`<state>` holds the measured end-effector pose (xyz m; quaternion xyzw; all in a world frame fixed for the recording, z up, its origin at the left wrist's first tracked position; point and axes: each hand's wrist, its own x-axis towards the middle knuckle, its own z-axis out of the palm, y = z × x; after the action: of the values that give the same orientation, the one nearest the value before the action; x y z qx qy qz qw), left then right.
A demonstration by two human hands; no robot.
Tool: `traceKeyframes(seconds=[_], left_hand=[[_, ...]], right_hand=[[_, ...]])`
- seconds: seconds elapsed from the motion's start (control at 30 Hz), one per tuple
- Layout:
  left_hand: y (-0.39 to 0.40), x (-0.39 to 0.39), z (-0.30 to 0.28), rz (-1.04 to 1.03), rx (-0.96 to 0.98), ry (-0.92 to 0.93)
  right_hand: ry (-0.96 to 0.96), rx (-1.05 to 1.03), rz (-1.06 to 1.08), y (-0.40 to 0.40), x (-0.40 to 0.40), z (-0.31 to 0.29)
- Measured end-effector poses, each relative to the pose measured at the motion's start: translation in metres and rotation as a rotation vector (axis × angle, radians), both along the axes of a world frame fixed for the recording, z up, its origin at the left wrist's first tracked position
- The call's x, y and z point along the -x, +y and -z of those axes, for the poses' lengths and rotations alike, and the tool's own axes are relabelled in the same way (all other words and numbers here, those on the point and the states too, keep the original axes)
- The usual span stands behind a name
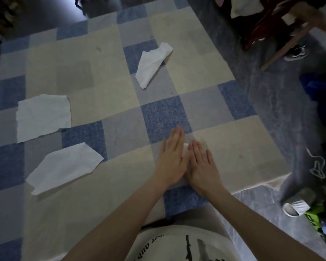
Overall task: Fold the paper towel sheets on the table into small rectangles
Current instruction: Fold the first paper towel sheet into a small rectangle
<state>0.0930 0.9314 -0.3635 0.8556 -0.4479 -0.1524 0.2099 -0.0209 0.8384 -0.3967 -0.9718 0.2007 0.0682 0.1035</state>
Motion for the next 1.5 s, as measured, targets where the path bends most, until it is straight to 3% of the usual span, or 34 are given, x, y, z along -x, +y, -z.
traceKeyframes(seconds=[0.13, 0.27, 0.47, 0.73, 0.83, 0.93, 1.17, 1.33, 1.5], left_hand=[[-0.013, 0.025, 0.007, 0.139, -0.092, 0.105], [-0.006, 0.013, 0.019, 0.168, -0.155, 0.071], [0.023, -0.016, 0.021, 0.031, -0.257, -0.014], [0.033, -0.019, 0.022, -0.005, -0.292, -0.099], [0.032, -0.019, 0.024, -0.001, -0.330, -0.125], [0.033, -0.021, 0.026, 0.046, -0.392, -0.155], [0.030, -0.020, 0.023, 0.007, -0.352, -0.092], [0.027, -0.021, 0.013, 0.019, -0.340, -0.056], [0.025, -0.024, 0.005, -0.027, -0.129, -0.038]], right_hand=[[0.045, 0.084, -0.066, 0.001, 0.000, -0.002], [0.064, 0.079, -0.036, 0.001, -0.001, -0.004], [0.034, 0.034, 0.081, 0.003, -0.004, -0.004], [-0.044, 0.043, 0.160, 0.014, -0.015, -0.013], [-0.126, 0.006, 0.092, 0.024, -0.033, -0.022], [-0.076, -0.034, 0.039, 0.031, -0.038, -0.017], [-0.024, -0.023, 0.096, 0.014, -0.016, -0.003], [-0.100, 0.041, 0.160, 0.003, -0.019, -0.014], [-0.041, 0.015, 0.102, -0.023, -0.049, -0.043]])
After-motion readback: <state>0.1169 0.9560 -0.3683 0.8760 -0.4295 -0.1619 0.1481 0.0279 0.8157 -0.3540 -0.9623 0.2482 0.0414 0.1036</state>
